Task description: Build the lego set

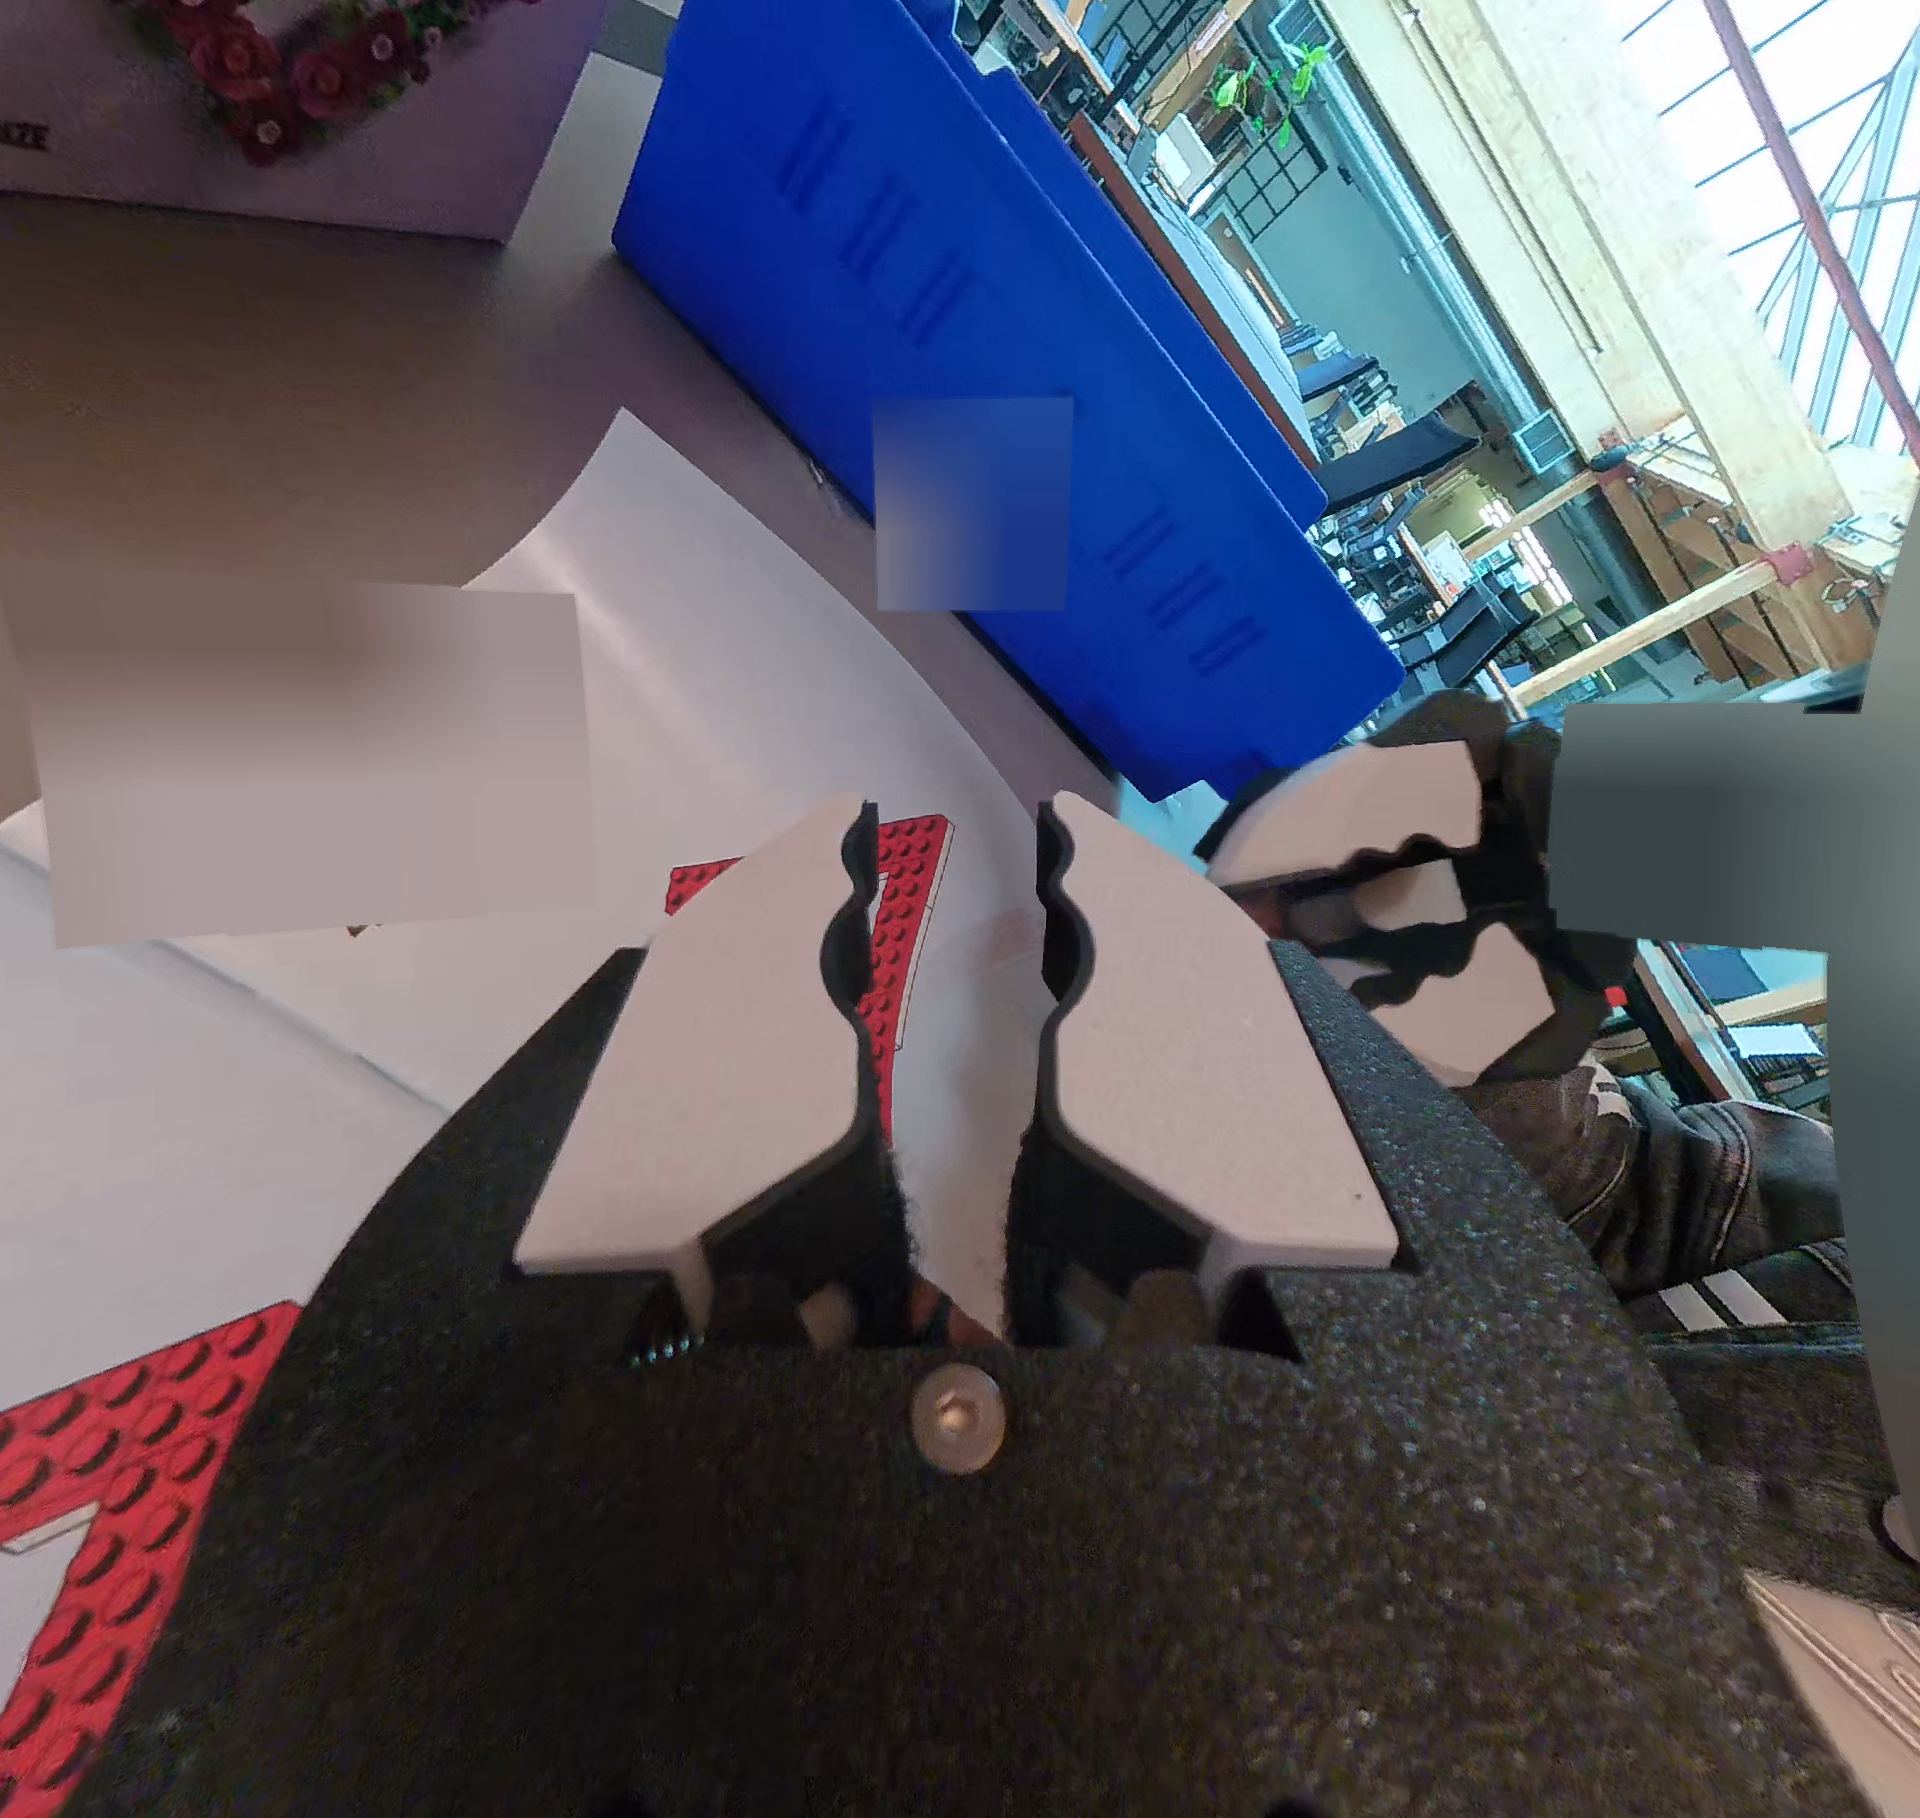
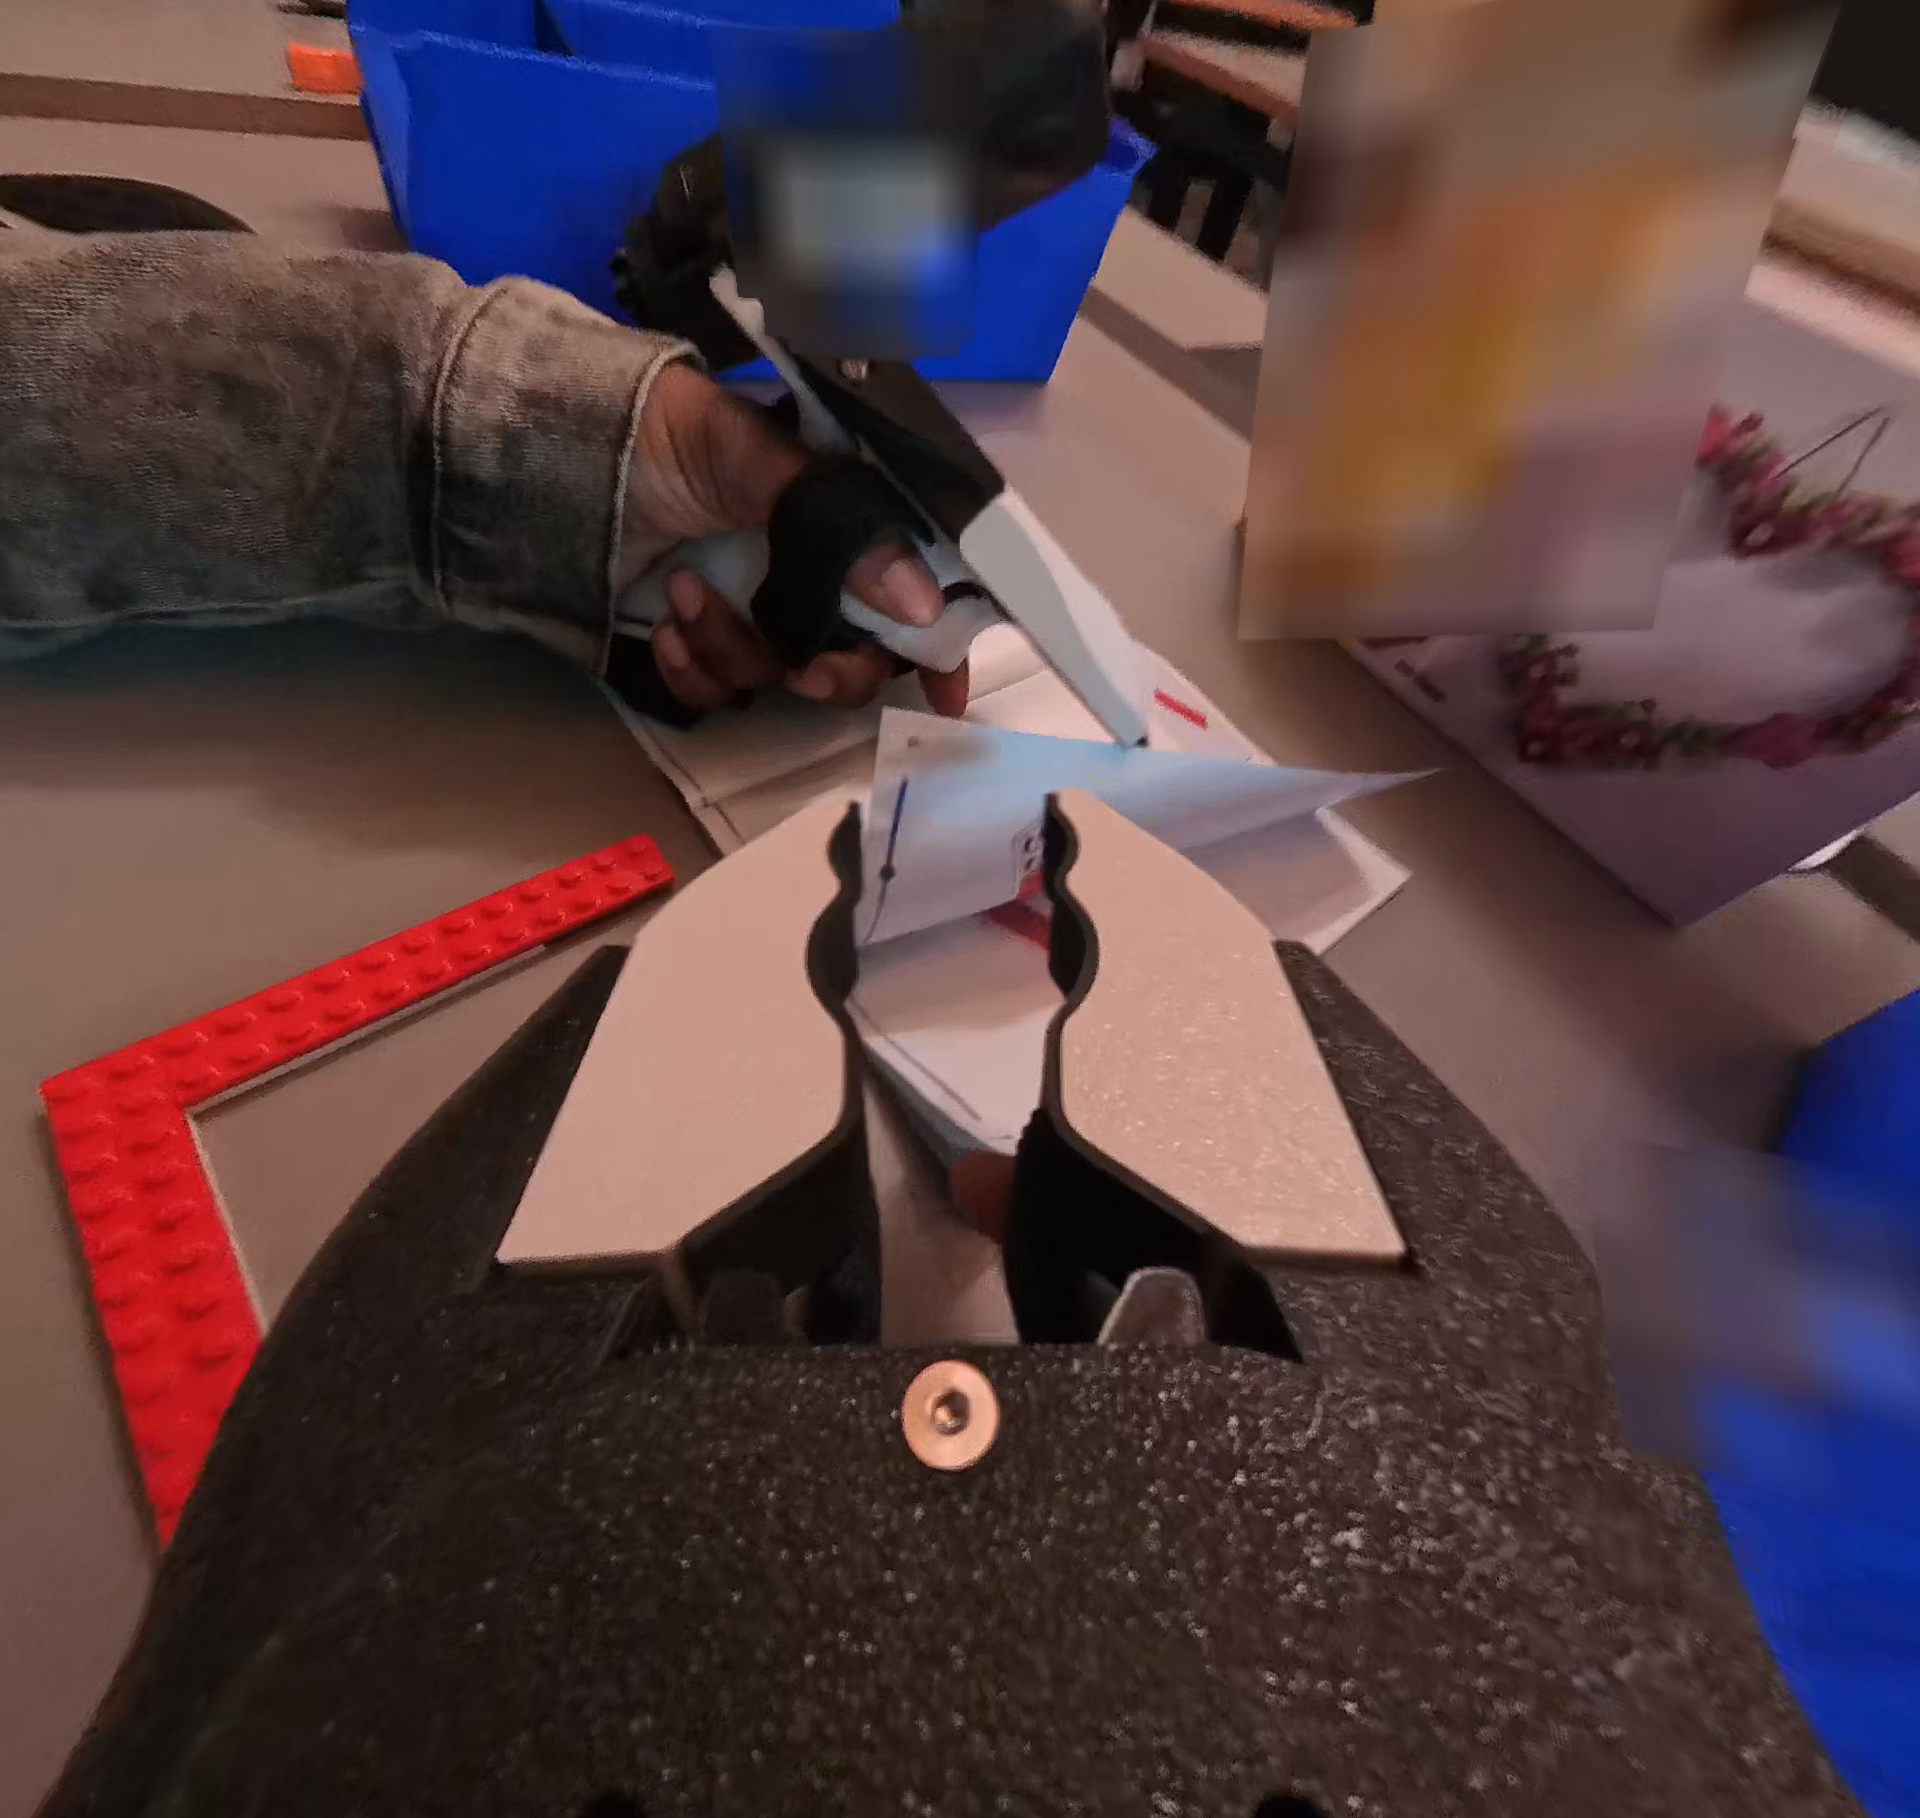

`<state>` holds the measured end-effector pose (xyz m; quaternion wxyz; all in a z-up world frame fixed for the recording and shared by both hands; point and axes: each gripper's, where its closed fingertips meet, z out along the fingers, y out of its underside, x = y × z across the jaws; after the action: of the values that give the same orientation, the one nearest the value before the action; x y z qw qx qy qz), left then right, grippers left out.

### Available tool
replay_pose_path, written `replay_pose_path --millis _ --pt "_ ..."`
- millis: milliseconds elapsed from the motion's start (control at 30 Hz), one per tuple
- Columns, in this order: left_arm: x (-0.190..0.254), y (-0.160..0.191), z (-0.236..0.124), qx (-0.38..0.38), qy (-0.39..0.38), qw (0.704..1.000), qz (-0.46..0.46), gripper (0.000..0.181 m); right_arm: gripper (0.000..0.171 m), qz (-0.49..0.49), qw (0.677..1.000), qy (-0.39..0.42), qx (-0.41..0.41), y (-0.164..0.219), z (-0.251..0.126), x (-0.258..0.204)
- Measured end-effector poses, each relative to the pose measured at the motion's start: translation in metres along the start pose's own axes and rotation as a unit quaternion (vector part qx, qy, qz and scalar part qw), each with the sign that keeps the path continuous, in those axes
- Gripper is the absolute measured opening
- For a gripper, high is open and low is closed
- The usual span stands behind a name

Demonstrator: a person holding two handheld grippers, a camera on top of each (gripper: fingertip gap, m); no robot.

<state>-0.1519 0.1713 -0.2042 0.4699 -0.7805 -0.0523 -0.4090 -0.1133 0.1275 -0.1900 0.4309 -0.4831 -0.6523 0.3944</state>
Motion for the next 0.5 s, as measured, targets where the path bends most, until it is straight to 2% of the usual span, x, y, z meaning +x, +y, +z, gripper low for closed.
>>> replay_pose_path --millis 67,100,200,400,500 --pt "0.000 0.000 0.000 0.001 0.002 1.000 -0.002 0.028 0.048 0.033 0.999 -0.016 -0.035 0.010 0.007 -0.003" --pt "0.000 0.000 0.000 0.001 0.003 1.000 -0.003 0.028 0.050 0.038 0.998 -0.016 -0.046 0.013 0.009 -0.002" --pt "0.001 0.000 0.000 0.000 0.005 1.000 -0.002 0.028 0.040 0.018 0.999 -0.013 -0.046 0.013 0.010 -0.004" --pt "0.003 0.000 0.000 -0.002 0.013 1.000 0.001 0.028 0.035 -0.003 0.997 -0.005 -0.076 0.021 0.015 -0.007" --pt "0.010 0.000 0.001 -0.001 0.038 0.999 0.005 0.034 0.030 -0.001 0.996 -0.011 -0.091 0.028 0.013 -0.007"
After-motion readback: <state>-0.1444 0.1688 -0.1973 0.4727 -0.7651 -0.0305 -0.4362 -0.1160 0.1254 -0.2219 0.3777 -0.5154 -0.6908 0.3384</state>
